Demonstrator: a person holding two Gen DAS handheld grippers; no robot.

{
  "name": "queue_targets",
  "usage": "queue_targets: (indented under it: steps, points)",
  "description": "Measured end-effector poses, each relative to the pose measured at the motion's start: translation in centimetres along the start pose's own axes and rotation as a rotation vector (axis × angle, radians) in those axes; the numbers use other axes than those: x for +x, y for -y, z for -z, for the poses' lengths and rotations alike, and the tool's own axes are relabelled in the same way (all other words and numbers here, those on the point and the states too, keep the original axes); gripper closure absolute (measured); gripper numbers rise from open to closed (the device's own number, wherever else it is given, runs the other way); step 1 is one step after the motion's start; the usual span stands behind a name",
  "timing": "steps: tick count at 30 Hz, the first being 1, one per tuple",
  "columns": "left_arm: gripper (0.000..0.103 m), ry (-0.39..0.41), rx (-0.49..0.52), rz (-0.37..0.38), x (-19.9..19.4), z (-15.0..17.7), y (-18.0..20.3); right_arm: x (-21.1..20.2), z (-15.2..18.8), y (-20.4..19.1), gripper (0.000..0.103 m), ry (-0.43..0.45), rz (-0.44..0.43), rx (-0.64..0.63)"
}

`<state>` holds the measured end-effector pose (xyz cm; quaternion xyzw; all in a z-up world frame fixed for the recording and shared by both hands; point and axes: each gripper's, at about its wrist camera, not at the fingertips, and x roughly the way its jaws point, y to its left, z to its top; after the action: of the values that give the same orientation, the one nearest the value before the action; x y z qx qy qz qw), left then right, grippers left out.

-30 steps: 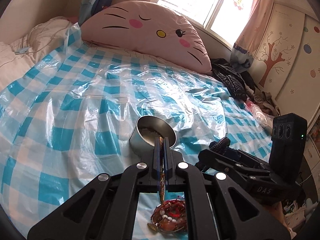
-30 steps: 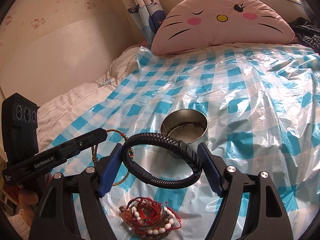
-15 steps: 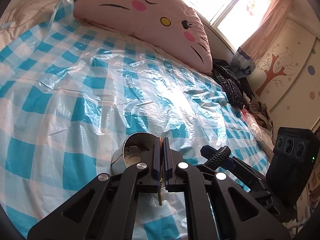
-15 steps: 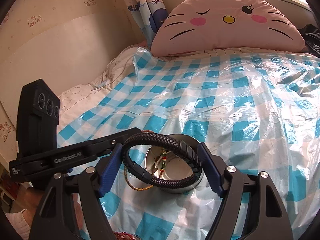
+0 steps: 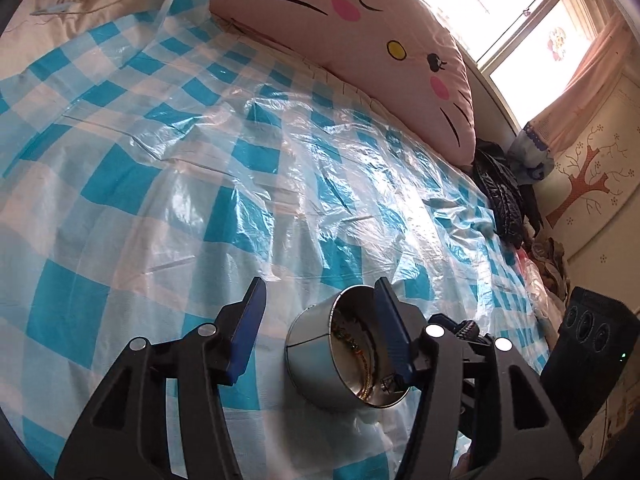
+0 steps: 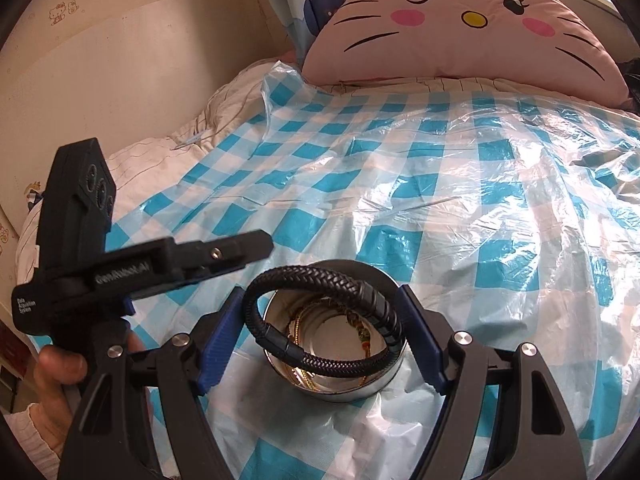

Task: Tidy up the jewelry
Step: 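Drop the gold bracelet into the tin with the left gripper while the right drops the black bracelet, then grasp the orange-bead string bracelet with the left gripper while the right grasps a red string bracelet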

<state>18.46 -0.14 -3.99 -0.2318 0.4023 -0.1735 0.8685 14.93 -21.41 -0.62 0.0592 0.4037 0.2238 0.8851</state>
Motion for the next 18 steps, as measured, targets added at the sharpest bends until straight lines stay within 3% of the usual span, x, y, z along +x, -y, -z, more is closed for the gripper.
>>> queue_targets:
  steps: [3, 7, 11, 18]
  points:
    - [0.043, 0.038, -0.010, -0.025, -1.3, -0.1, -0.2, 1.9, -0.3, 0.3, 0.027, -0.062, 0.007, 0.019]
    - [0.040, 0.045, 0.029, -0.050, -2.2, 0.3, 0.3, 2.0, 0.0, 0.2, 0.019, -0.054, 0.022, 0.016]
    - [0.035, 0.047, 0.051, -0.064, -3.0, 0.7, 0.7, 0.1, 0.4, 1.0, 0.017, -0.014, 0.042, 0.067]
    - [0.035, 0.014, 0.090, -0.083, -5.4, 3.3, 0.8, -5.8, 2.1, 1.5, 0.014, 0.068, 0.153, 0.112]
